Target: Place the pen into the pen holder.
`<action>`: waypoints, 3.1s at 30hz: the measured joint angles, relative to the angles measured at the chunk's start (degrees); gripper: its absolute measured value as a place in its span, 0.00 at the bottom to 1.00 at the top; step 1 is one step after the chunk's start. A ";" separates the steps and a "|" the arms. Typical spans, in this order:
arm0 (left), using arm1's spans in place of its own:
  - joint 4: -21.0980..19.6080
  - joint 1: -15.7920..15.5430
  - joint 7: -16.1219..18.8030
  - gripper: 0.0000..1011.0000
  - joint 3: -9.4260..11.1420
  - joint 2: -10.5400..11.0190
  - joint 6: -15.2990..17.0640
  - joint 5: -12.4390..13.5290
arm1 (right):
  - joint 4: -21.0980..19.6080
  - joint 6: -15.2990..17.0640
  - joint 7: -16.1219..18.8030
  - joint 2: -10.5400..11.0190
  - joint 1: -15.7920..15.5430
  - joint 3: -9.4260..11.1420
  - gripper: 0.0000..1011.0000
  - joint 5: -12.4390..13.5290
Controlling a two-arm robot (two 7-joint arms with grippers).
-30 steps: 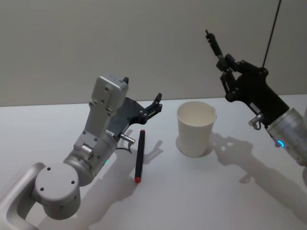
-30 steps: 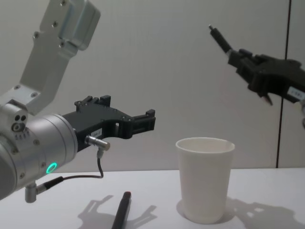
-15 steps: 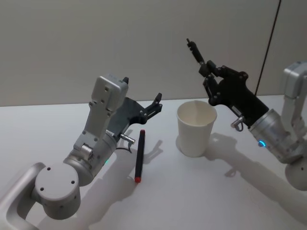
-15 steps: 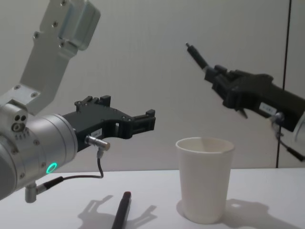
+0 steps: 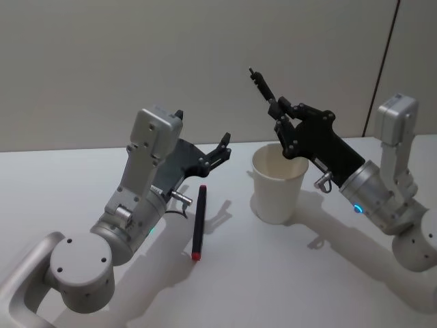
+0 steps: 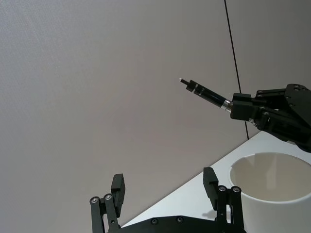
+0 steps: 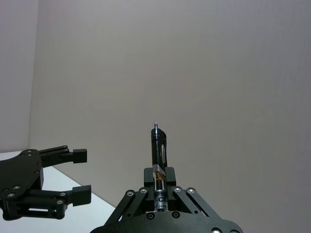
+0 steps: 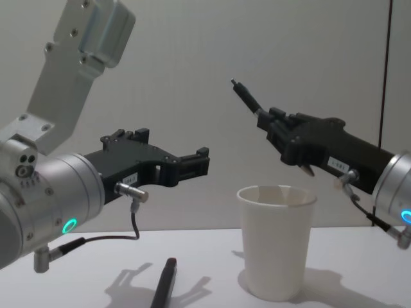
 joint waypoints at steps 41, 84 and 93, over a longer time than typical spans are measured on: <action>0.00 0.00 0.00 0.99 0.00 0.00 0.00 0.00 | 3.55 -0.94 0.74 -0.61 0.81 -0.79 0.59 -0.52; 0.00 0.00 0.00 0.99 0.00 0.00 0.00 0.00 | -9.19 7.34 -8.93 4.16 -6.83 1.97 0.99 3.72; 0.00 0.00 0.00 0.99 0.00 0.00 0.00 0.00 | -15.73 12.45 -14.48 6.27 -11.48 2.33 0.99 3.13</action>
